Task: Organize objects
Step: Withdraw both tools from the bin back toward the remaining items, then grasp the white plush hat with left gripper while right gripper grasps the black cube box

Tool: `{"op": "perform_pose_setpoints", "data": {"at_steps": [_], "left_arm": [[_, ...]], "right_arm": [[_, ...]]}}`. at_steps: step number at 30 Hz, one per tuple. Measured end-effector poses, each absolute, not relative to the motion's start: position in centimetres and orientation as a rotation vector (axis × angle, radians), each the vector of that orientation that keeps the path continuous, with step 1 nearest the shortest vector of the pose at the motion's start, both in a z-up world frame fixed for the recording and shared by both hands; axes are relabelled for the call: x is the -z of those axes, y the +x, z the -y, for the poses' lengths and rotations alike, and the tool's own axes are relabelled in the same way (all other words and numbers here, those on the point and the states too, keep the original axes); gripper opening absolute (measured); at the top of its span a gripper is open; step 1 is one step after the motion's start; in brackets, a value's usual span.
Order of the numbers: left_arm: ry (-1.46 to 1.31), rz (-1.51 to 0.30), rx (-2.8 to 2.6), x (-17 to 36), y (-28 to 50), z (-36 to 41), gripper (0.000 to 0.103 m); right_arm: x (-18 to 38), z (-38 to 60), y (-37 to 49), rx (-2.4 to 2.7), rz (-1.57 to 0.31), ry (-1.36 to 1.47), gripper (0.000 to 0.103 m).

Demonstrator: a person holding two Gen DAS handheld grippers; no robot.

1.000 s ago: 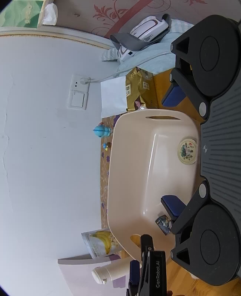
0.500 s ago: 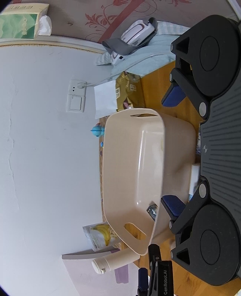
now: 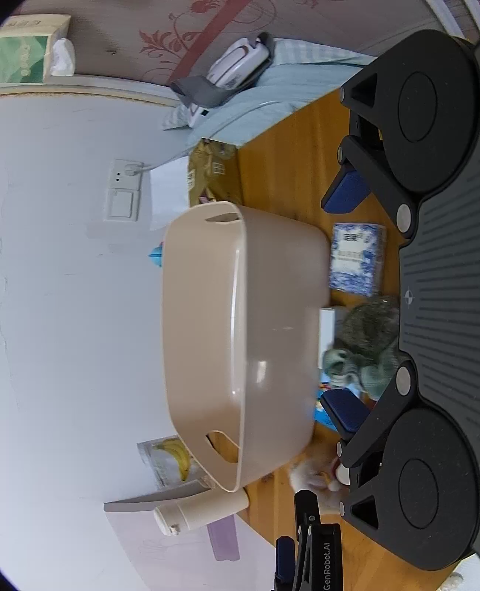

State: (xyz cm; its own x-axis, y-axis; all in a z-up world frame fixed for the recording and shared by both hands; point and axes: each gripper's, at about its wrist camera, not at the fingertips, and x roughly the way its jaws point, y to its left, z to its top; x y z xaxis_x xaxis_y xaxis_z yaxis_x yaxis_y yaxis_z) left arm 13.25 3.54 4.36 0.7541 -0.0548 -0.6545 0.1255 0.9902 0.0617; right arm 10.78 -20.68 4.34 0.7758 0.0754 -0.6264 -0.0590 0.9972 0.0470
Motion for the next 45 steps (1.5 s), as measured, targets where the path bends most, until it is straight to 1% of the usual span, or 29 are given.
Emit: {"op": "perform_pose_setpoints", "data": {"at_steps": [16, 29, 31, 33, 36, 38, 41, 42, 43, 44, 45], "left_arm": [[0.083, -0.785, 0.093, -1.2, 12.0, -5.4, 0.079], [0.052, -0.814, 0.126, 0.5, 13.3, -6.1, 0.078], [0.051, -0.815, 0.129, 0.6, 13.6, -6.2, 0.078], [0.038, -0.814, 0.135, 0.7, 13.8, -6.4, 0.078], [0.027, -0.819, 0.149, 1.0, 14.2, -6.7, 0.068], [0.027, -0.823, 0.158, 1.2, 14.5, -6.8, 0.058], [0.031, -0.817, 0.169, 1.3, 14.7, -6.9, 0.047], [0.034, -0.812, 0.168, 1.3, 14.8, -6.9, 0.044], [0.035, -0.803, 0.164, 1.2, 14.7, -6.9, 0.039], [0.034, -0.799, 0.162, 1.2, 14.7, -7.0, 0.033], [0.032, -0.795, 0.165, 1.1, 14.6, -7.0, 0.029]], "right_arm": [[-0.6, 19.3, 8.6, -0.109, -0.75, 0.038, 0.103], [2.0, 17.3, 9.6, -0.141, -0.829, 0.051, 0.103], [2.3, 17.1, 9.8, -0.143, -0.839, 0.049, 0.1], [2.6, 16.8, 10.1, -0.144, -0.854, 0.042, 0.09], [2.9, 16.6, 10.2, -0.146, -0.868, 0.036, 0.086], [3.0, 16.5, 10.3, -0.143, -0.869, 0.027, 0.084], [2.8, 16.3, 10.2, -0.145, -0.868, 0.016, 0.077], [2.8, 16.2, 10.2, -0.147, -0.868, 0.011, 0.073], [2.7, 16.0, 10.2, -0.154, -0.868, 0.006, 0.065], [2.7, 15.9, 10.2, -0.159, -0.868, -0.002, 0.06], [2.6, 15.7, 10.1, -0.165, -0.868, -0.014, 0.051]]}}
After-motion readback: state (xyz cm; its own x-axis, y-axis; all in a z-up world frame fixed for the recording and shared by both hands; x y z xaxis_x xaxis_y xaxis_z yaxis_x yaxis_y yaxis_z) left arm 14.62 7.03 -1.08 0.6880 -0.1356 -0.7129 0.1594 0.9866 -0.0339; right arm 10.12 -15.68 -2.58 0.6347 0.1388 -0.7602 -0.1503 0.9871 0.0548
